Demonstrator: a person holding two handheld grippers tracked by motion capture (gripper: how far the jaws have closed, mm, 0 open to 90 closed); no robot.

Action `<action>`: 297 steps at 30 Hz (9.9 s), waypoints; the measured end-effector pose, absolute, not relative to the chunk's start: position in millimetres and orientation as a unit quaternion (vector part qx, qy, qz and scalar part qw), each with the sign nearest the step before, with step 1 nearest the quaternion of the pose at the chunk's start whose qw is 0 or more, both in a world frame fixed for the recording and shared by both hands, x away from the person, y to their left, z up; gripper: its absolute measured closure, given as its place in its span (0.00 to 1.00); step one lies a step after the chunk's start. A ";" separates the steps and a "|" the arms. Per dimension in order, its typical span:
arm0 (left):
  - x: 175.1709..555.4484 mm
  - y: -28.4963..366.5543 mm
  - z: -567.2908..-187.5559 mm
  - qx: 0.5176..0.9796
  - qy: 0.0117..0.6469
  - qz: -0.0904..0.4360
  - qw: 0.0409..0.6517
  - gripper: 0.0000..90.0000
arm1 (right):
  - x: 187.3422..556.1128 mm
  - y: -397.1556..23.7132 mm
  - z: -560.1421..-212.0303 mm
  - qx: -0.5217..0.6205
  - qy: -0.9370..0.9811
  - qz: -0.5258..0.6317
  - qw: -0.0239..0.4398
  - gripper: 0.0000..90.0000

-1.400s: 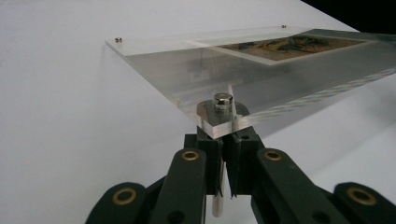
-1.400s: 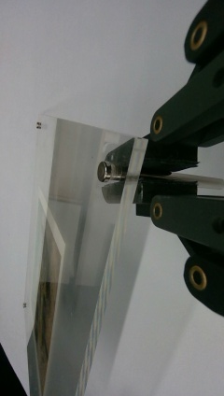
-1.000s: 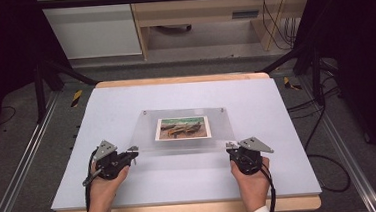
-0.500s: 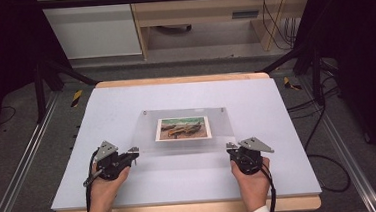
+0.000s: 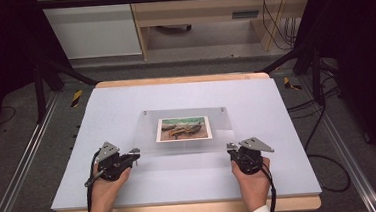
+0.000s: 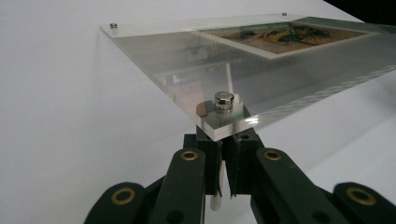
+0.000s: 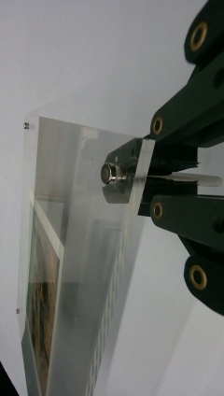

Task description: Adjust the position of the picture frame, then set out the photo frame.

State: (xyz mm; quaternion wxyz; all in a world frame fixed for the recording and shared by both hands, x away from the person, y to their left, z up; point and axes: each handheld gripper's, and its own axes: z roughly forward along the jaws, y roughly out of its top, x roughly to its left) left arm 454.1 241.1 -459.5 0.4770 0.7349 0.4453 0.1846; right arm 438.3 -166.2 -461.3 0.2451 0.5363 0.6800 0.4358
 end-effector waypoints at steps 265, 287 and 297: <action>445.9 238.5 -447.0 0.729 0.474 0.170 0.464 0.75 | 441.2 -195.3 -437.4 0.470 0.741 0.415 0.239 0.74; 436.2 237.1 -448.9 0.740 0.470 0.171 0.450 0.74 | 429.5 -195.6 -439.9 0.464 0.750 0.405 0.240 0.77; 435.2 236.1 -449.1 0.741 0.470 0.172 0.448 0.74 | 427.1 -195.6 -441.0 0.466 0.749 0.406 0.238 0.77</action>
